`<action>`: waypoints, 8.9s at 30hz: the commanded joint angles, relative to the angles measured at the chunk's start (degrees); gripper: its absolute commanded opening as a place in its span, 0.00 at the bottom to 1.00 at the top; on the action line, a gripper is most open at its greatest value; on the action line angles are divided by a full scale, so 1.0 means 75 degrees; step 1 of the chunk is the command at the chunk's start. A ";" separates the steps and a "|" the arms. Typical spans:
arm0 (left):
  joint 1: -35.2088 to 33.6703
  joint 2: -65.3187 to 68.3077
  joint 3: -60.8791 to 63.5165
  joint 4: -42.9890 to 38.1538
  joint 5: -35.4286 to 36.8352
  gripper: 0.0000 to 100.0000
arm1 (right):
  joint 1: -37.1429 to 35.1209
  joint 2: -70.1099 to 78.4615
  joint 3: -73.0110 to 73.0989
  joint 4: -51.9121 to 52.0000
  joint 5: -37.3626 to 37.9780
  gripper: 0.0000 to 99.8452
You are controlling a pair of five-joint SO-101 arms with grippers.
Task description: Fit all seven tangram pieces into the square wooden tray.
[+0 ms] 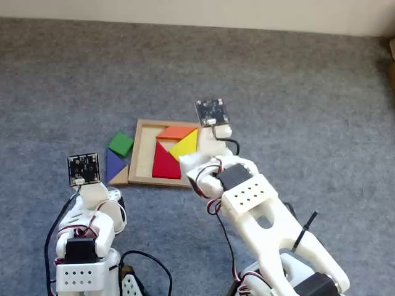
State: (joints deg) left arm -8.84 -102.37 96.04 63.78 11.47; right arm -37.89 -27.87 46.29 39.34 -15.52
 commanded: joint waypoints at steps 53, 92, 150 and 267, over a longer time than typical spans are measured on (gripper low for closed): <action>-0.0111 -0.0018 0.0158 0.0012 -0.0047 0.00 | 0.0580 0.4706 -0.2678 -0.1471 0.1594 0.01; -0.0111 -0.0018 0.0158 0.0012 -0.0047 0.00 | -0.0170 0.5609 -0.2667 -0.3112 0.2590 0.01; -0.0111 -0.0018 0.0158 0.0012 -0.0047 0.00 | 0.0557 0.2936 -0.2831 0.2737 0.1676 0.15; -0.0111 -0.0018 0.0158 0.0012 -0.0047 0.00 | -0.2174 -0.2538 0.0381 0.4401 0.1547 0.03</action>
State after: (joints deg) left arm -8.84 -102.37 96.04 63.78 11.47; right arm -53.27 -46.51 49.01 75.82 -2.33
